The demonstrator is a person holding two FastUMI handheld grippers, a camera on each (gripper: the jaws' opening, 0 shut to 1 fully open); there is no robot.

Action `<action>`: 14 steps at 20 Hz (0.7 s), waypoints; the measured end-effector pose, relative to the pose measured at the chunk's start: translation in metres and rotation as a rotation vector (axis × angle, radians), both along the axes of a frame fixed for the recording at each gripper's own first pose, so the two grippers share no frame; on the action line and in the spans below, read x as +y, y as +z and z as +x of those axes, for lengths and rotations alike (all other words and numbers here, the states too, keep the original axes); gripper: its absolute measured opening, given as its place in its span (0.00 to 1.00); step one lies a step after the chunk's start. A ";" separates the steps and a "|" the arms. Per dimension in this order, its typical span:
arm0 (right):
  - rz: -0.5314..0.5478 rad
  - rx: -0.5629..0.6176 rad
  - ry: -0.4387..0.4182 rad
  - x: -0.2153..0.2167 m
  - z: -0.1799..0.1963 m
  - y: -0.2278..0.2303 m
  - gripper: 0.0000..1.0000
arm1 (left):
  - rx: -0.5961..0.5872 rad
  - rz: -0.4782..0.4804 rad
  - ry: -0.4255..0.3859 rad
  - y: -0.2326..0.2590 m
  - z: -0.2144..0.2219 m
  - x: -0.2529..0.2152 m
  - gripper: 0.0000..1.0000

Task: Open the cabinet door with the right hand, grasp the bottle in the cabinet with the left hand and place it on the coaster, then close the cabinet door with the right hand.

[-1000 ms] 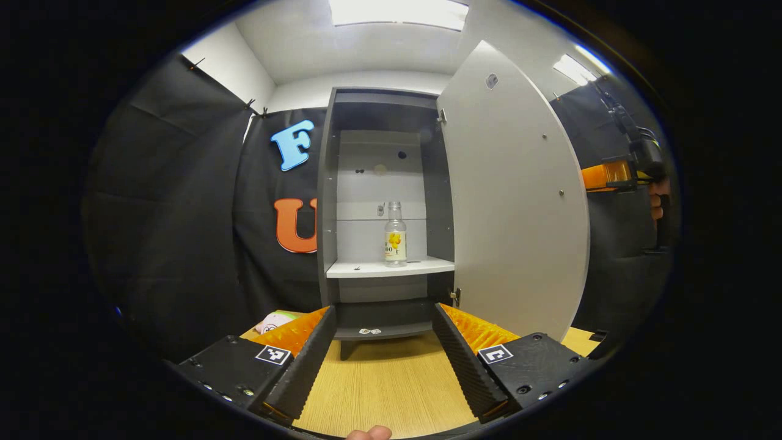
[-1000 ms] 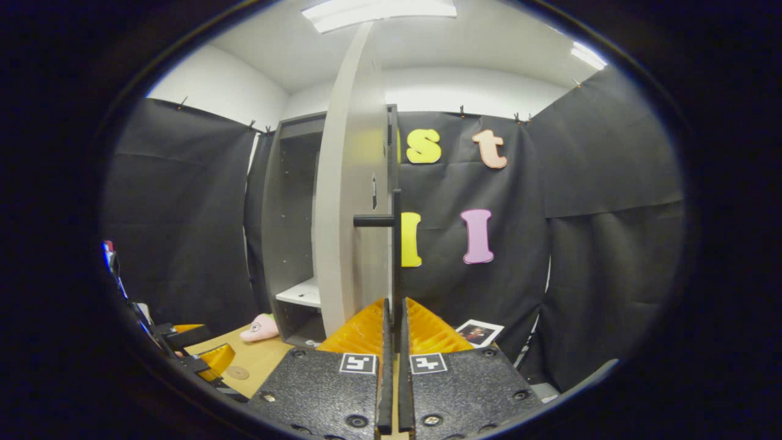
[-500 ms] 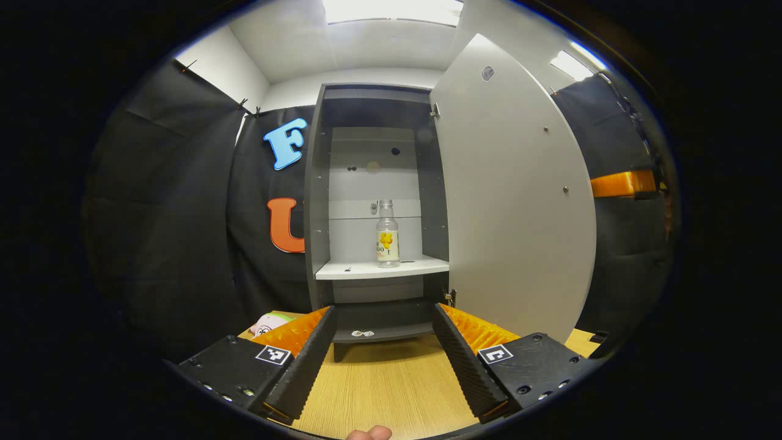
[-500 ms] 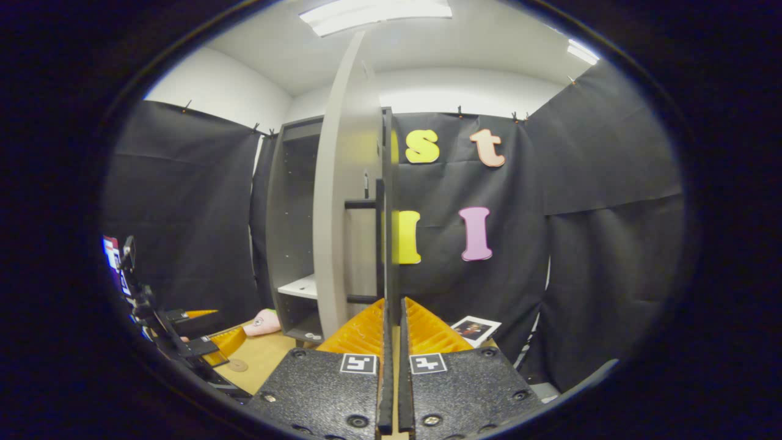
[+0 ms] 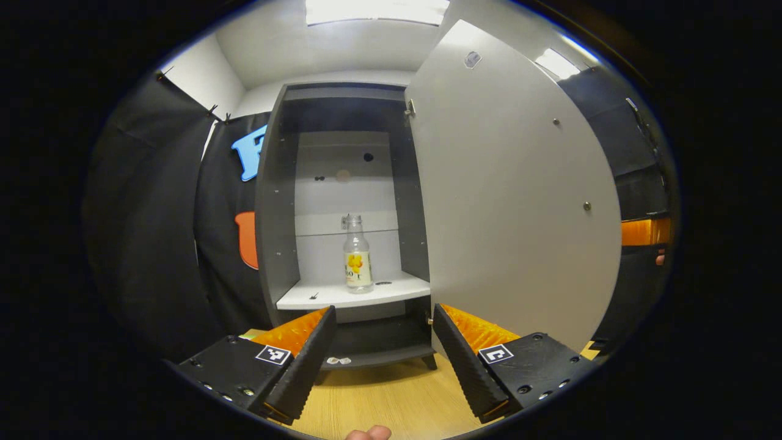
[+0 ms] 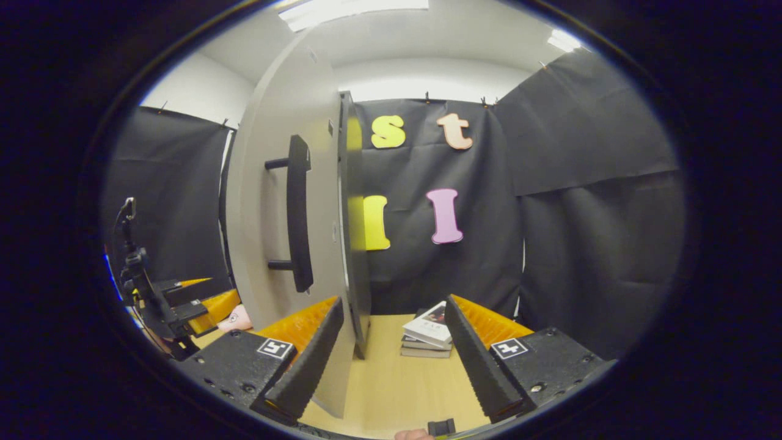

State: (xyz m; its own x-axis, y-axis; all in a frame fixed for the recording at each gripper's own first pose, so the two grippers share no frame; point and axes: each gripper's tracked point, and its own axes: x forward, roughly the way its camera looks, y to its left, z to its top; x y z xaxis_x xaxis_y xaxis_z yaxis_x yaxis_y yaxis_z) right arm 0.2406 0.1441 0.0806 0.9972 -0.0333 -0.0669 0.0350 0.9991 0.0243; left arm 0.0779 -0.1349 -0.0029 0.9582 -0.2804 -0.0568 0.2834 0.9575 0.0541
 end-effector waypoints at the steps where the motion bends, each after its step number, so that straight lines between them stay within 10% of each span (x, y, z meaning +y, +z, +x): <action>1: 0.003 0.000 -0.002 0.000 0.000 0.000 1.00 | 0.022 0.005 0.000 0.000 0.012 -0.004 0.95; 14: 0.040 0.005 -0.077 -0.013 0.002 0.000 1.00 | -0.073 -0.021 0.117 0.058 0.212 0.008 0.96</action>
